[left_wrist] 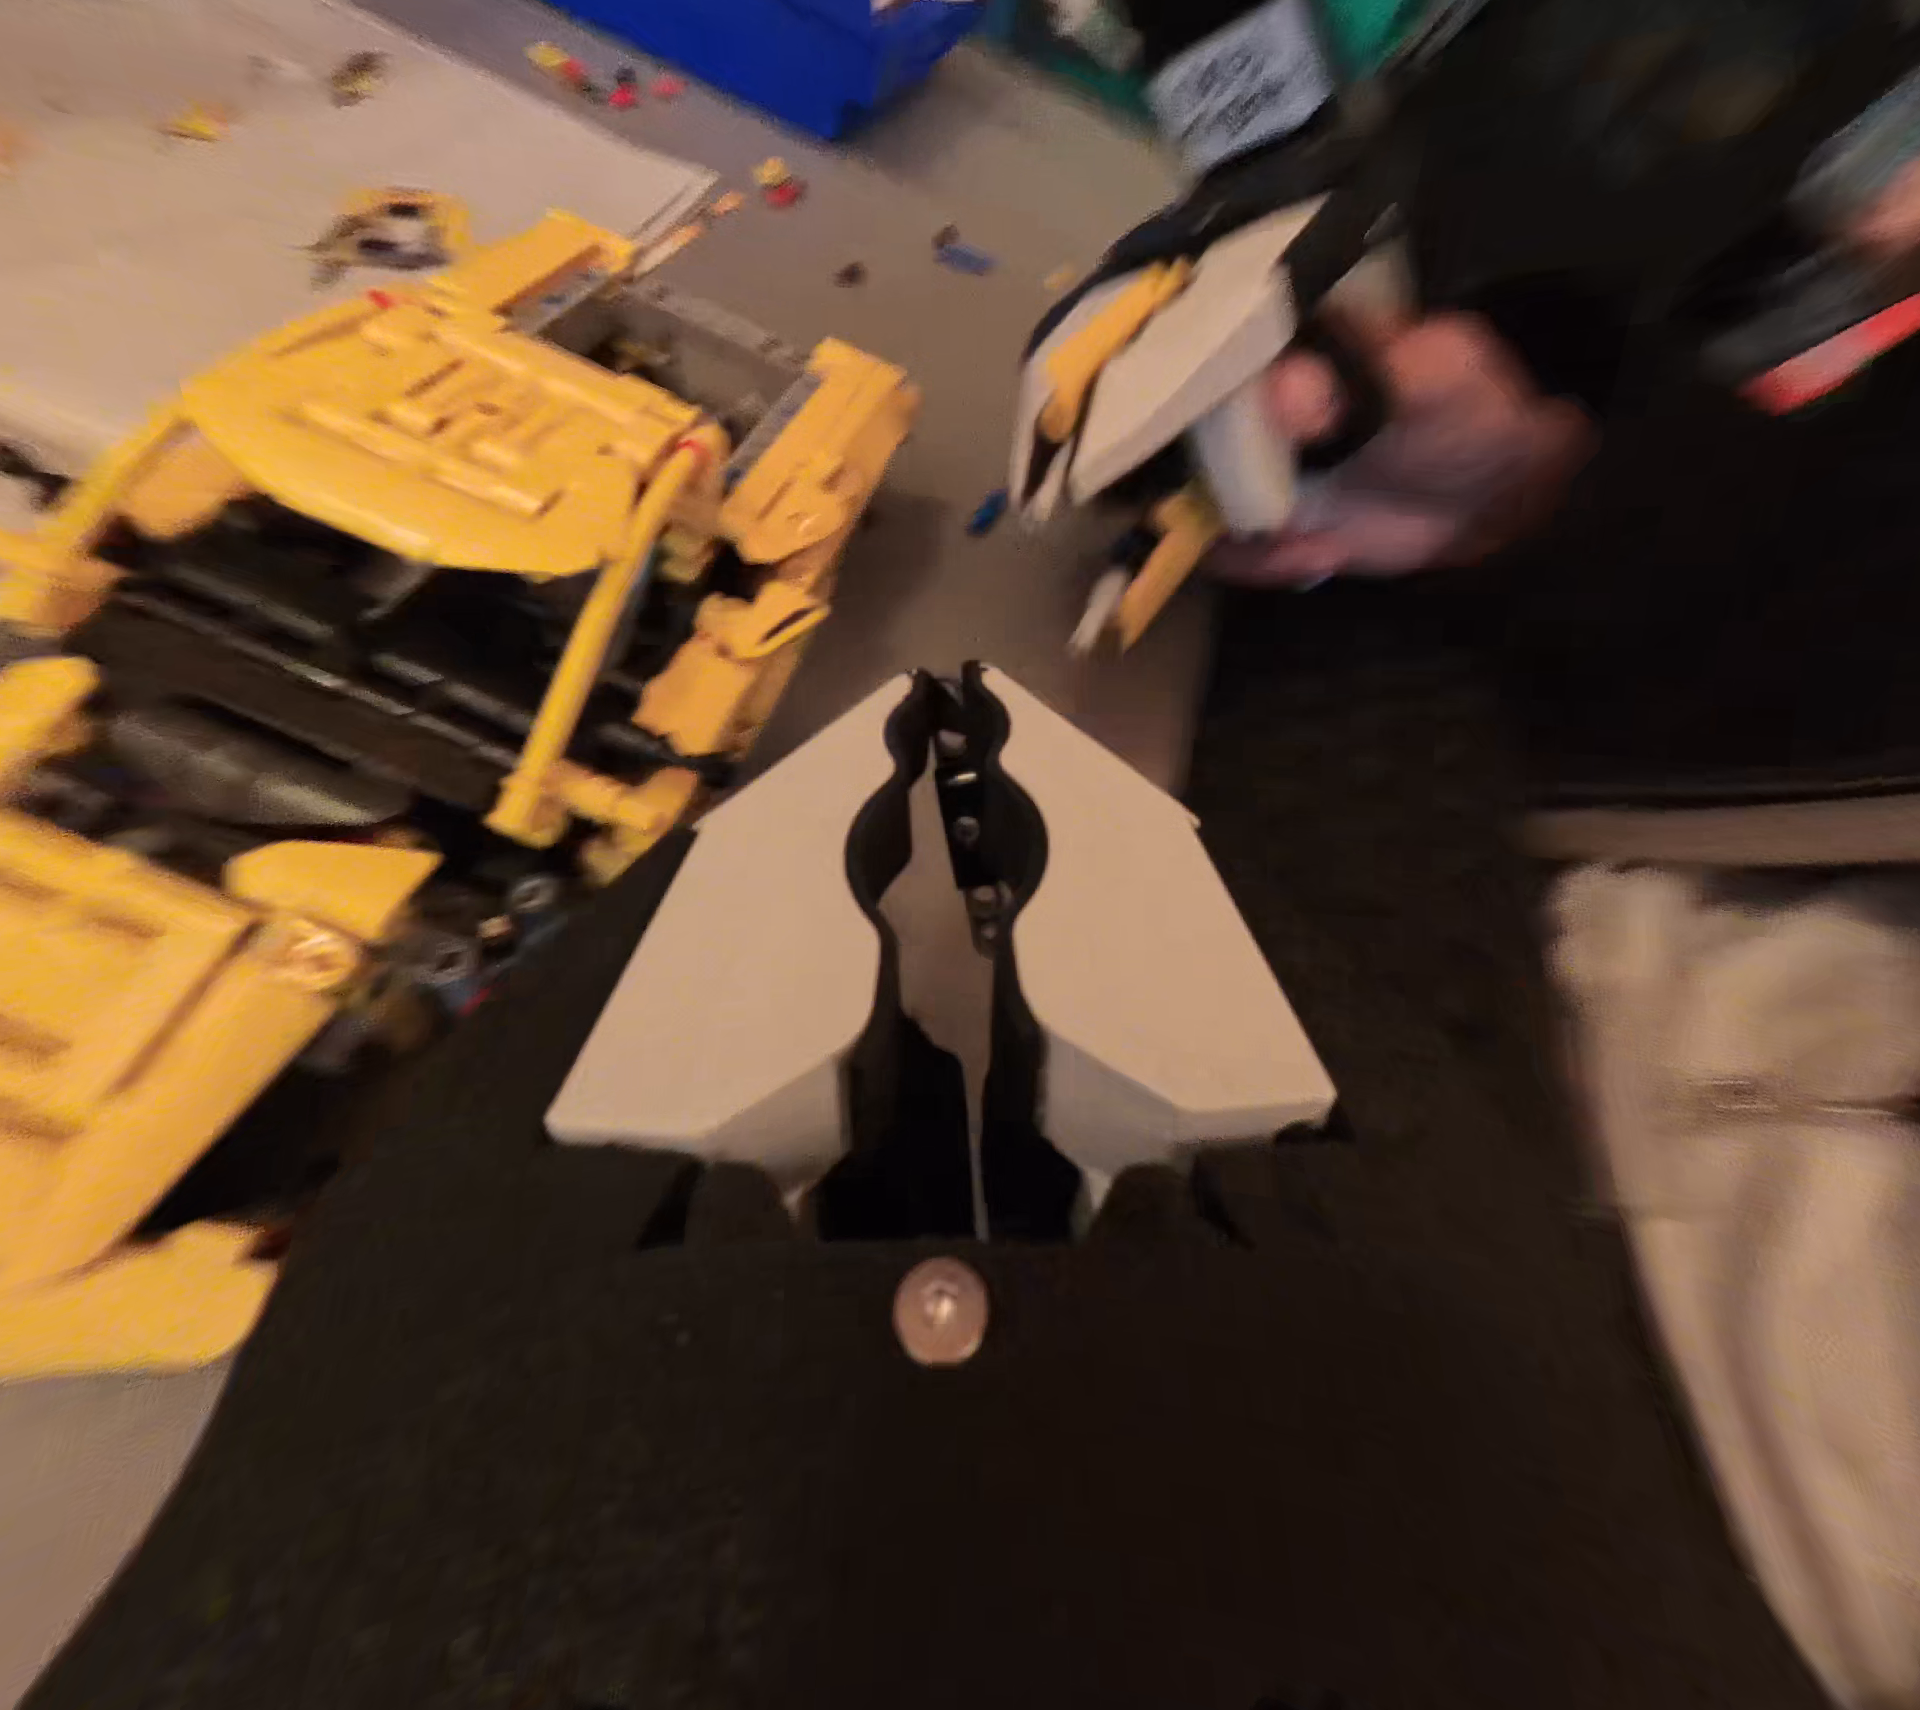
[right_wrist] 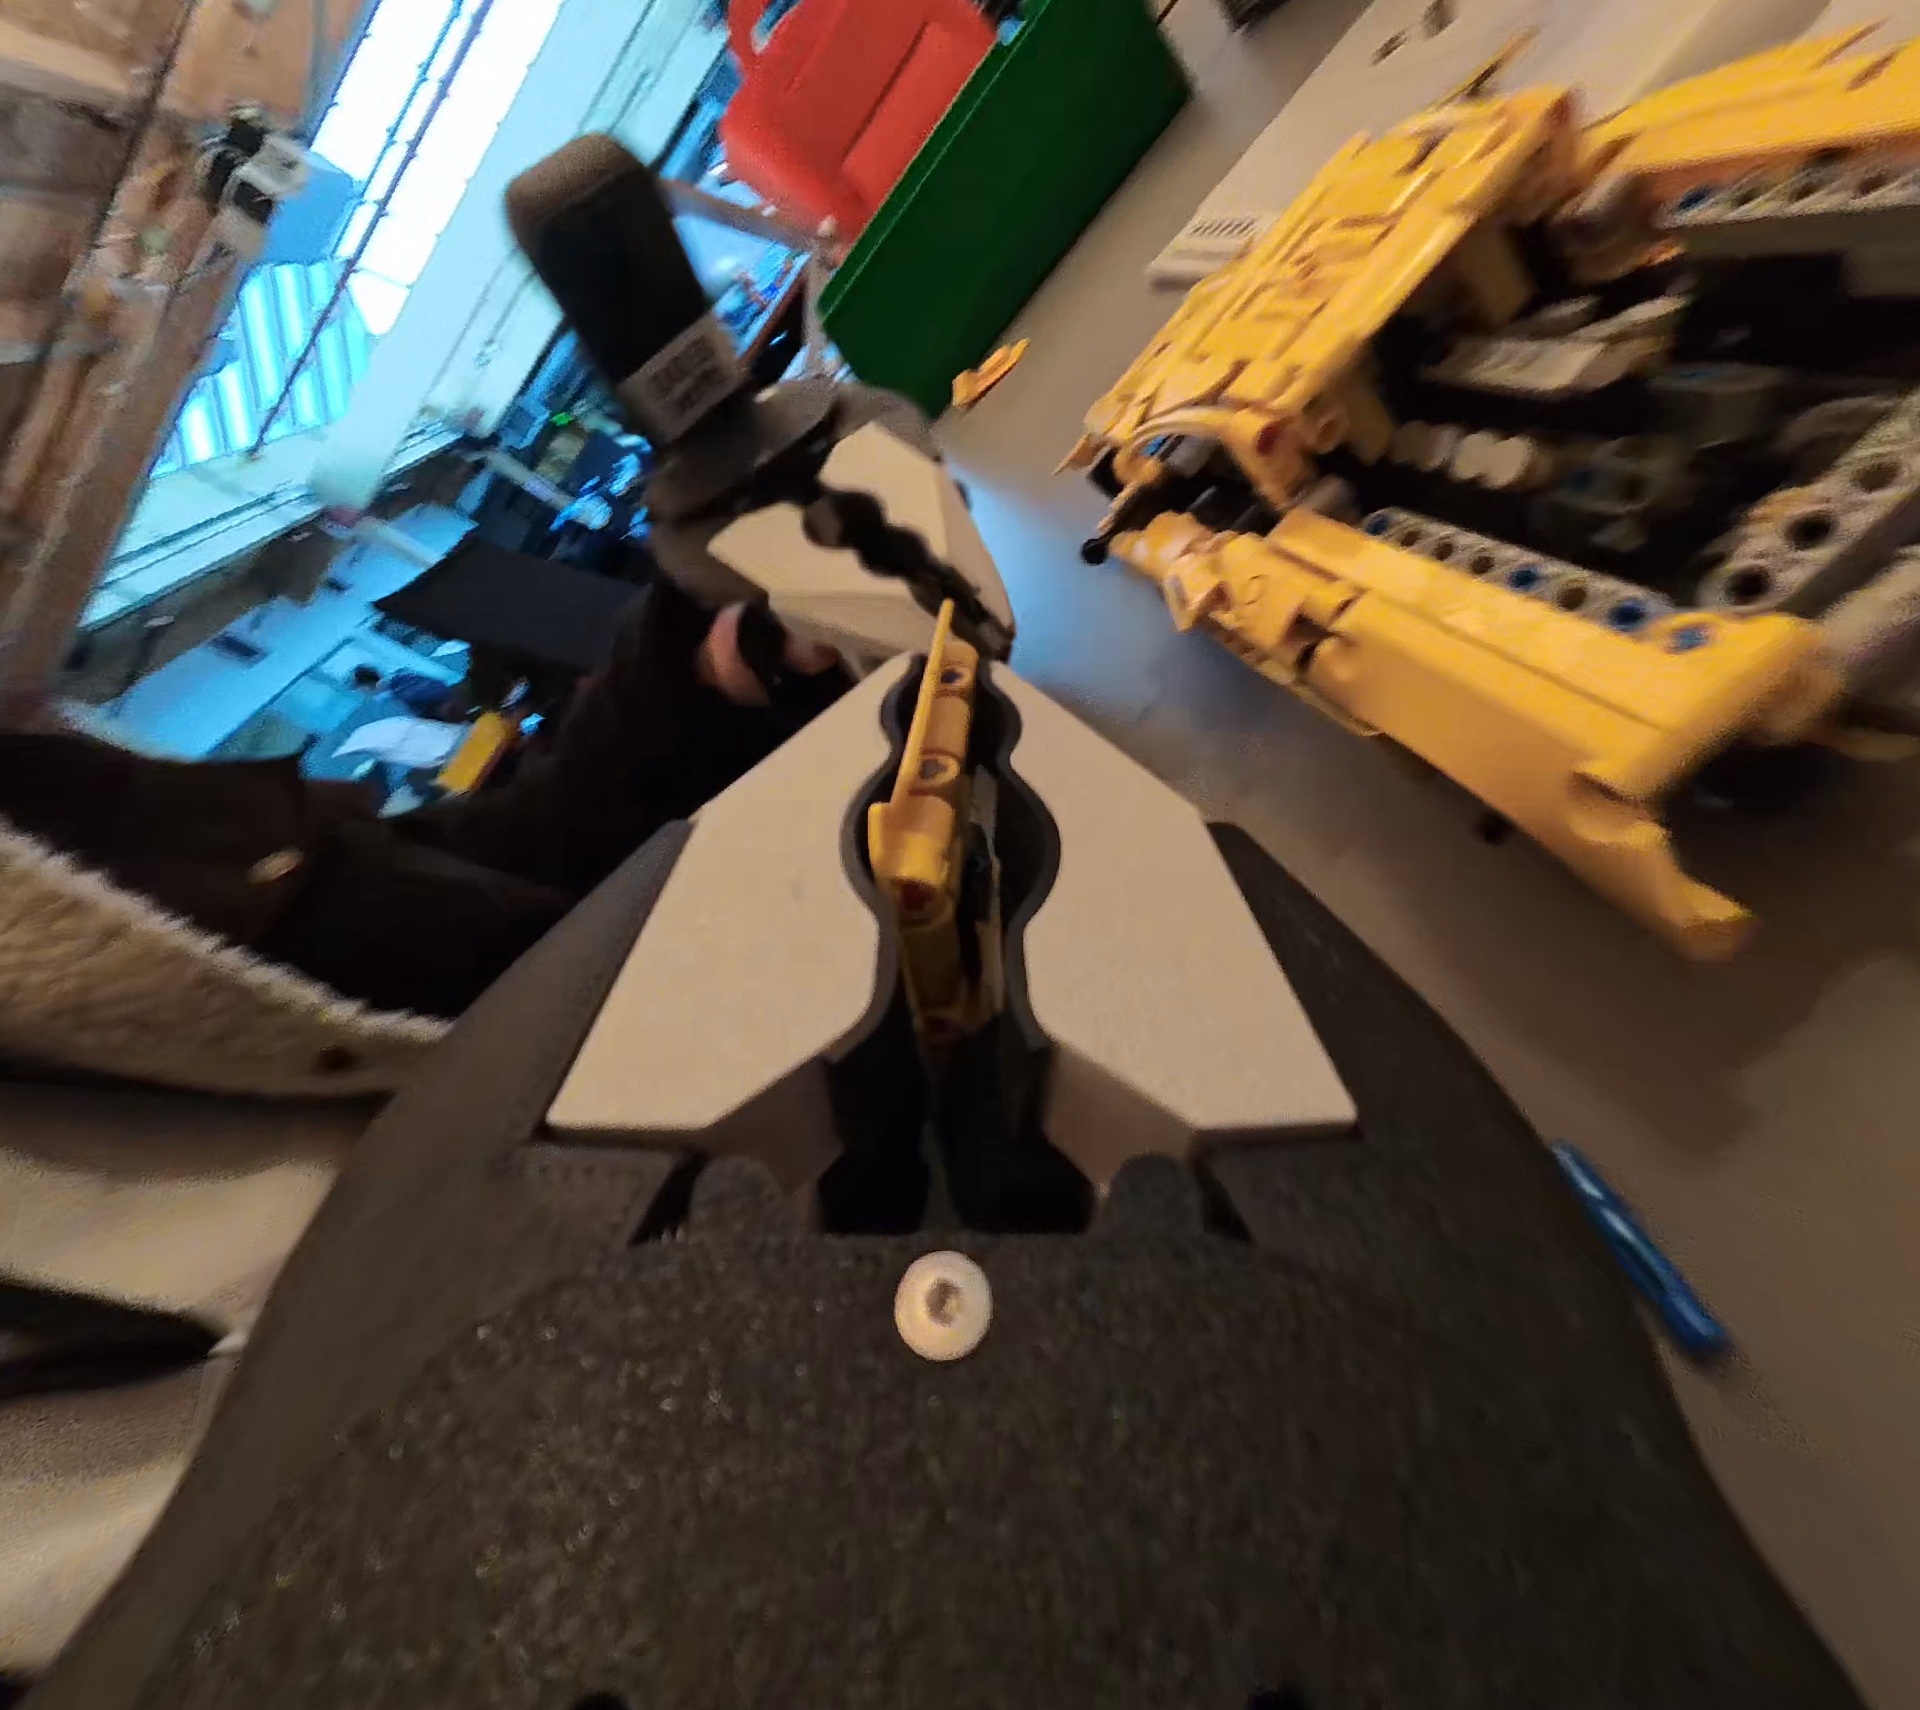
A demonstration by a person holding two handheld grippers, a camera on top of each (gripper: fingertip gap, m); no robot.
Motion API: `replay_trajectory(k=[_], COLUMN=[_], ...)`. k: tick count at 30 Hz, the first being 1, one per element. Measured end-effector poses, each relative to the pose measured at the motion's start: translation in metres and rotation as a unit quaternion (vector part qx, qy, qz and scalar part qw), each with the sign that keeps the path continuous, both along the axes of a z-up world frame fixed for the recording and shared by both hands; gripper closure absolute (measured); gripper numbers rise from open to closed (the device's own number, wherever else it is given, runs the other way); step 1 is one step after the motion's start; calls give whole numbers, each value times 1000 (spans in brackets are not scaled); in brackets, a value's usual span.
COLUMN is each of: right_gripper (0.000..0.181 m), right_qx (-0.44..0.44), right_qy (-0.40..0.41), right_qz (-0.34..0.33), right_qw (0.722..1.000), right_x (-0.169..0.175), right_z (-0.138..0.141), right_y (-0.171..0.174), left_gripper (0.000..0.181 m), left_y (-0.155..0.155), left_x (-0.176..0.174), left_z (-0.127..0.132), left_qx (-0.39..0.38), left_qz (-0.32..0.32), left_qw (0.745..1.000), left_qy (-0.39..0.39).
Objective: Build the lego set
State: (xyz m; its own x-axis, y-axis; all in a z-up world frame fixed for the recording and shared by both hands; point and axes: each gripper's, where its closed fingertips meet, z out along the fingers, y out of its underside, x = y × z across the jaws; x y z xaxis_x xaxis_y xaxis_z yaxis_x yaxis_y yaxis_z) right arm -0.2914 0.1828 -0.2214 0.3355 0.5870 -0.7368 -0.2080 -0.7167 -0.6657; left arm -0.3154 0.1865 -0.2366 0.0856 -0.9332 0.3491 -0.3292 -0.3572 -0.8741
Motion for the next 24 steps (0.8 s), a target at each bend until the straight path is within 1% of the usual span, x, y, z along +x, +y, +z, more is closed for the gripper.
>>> replay_trajectory(k=[1,2,3,5,9,13,17,21,24], right_gripper=[173,173,173,172,171,171,171,172,172], right_qx=[9,18,27,31,1,-12,1,-3,-14], right_qy=[-11,-25,-39,-50,-60,-50,-44,-18,-7], right_qz=[-22,-45,-61,-68,-39,-13,-44,-47,-50], right_qw=[1000,999,997,996,997,999,998,999,999], right_x=[6,12,16,16,6,0,12,17,19], right_z=[0,0,-1,-2,-13,-14,-9,-4,-5], right_y=[4,8,11,11,5,-4,-5,-6,-4], left_gripper=[176,176,176,176,176,176,176,176,176], left_y=[4,4,3,6,12,14,18,17,15], left_x=[-1,-1,-1,-5,-11,-13,-14,-14,-14], left_z=[-10,-15,-16,-14,-13,-16,-22,-34,-39], left_qx=[49,76,91,112,83,80,111,123,142], left_qz=[15,17,18,33,55,62,76,69,64], left_qw=[998,995,993,991,993,992,986,981,976], left_qy=[39,62,70,70,65,71,99,135,151])
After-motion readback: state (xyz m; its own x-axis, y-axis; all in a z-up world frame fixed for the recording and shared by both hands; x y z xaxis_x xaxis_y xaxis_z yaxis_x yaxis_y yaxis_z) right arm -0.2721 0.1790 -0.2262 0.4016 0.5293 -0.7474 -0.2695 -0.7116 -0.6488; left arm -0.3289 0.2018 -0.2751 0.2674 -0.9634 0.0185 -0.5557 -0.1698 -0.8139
